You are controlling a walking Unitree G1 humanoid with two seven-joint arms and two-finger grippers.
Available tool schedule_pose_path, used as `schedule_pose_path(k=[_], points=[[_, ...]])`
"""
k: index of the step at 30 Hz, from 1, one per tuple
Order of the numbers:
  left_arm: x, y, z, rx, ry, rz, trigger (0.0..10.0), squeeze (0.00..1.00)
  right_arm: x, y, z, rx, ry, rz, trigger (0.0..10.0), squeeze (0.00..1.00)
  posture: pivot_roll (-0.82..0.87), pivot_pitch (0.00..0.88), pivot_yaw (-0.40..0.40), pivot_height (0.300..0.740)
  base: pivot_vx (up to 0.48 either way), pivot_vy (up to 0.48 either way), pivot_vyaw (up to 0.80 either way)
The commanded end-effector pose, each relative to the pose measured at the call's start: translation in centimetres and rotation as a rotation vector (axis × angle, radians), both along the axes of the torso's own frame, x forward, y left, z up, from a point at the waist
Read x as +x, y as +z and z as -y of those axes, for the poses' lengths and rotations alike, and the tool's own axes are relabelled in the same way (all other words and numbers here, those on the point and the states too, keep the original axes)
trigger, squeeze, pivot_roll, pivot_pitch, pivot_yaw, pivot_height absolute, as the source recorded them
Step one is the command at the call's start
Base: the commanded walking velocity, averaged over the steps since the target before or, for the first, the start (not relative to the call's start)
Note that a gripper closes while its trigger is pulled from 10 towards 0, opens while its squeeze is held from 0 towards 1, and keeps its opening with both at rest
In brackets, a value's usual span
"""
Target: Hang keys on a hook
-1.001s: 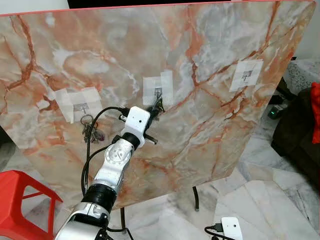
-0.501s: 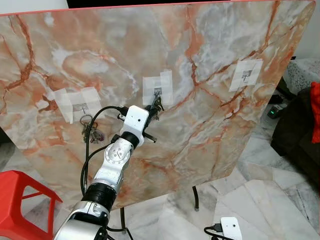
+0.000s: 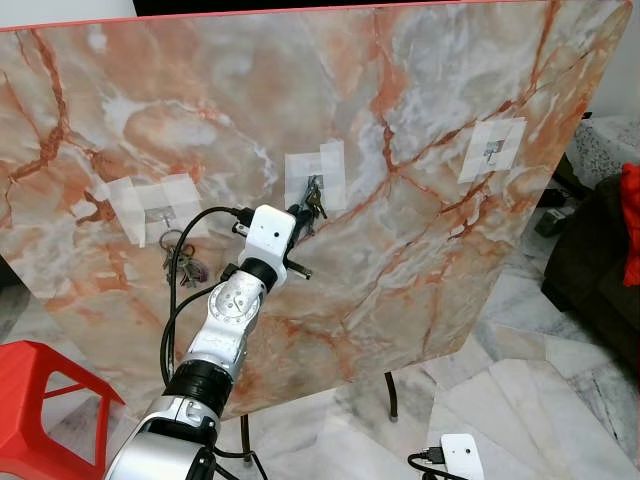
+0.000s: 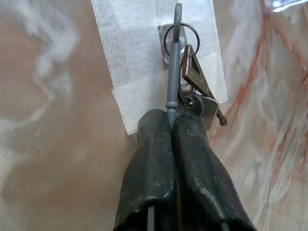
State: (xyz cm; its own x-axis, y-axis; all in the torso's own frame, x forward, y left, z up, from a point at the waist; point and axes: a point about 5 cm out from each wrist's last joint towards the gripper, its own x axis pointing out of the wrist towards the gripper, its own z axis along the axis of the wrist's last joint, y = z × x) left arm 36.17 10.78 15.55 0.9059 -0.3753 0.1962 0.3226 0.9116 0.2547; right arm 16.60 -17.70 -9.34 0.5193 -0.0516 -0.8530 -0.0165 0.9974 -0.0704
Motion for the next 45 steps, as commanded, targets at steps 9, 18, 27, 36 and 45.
schedule_pose_path(k=[9,18,27,36,45], points=[[0.1,0.1,-0.1,0.011,0.007,0.008,10.0,0.00,0.1,0.0,0.1,0.001,-0.006,0.006,10.0,0.00,0.02,0.000,-0.040,0.740,0.000,0.000,0.00],[0.1,-0.3,0.0,0.015,0.016,-0.010,10.0,0.00,0.0,0.0,0.1,0.002,-0.006,0.005,10.0,0.00,0.02,0.000,-0.040,0.740,0.000,0.000,0.00],[0.0,-0.5,-0.4,-0.008,0.035,-0.019,10.0,0.00,0.0,0.0,0.1,0.002,-0.005,0.005,10.0,0.00,0.02,0.000,-0.040,0.740,0.000,0.000,0.00],[-0.1,-0.9,-0.1,0.007,0.033,-0.032,10.0,0.00,0.0,0.0,0.1,0.002,-0.004,0.006,10.0,0.00,0.02,0.000,-0.043,0.740,0.000,0.000,0.00],[-0.4,-1.3,0.1,0.031,0.016,-0.037,10.0,0.63,0.0,0.0,0.1,0.000,-0.002,0.003,10.0,0.00,0.02,0.000,-0.043,0.740,0.000,0.000,0.00]])
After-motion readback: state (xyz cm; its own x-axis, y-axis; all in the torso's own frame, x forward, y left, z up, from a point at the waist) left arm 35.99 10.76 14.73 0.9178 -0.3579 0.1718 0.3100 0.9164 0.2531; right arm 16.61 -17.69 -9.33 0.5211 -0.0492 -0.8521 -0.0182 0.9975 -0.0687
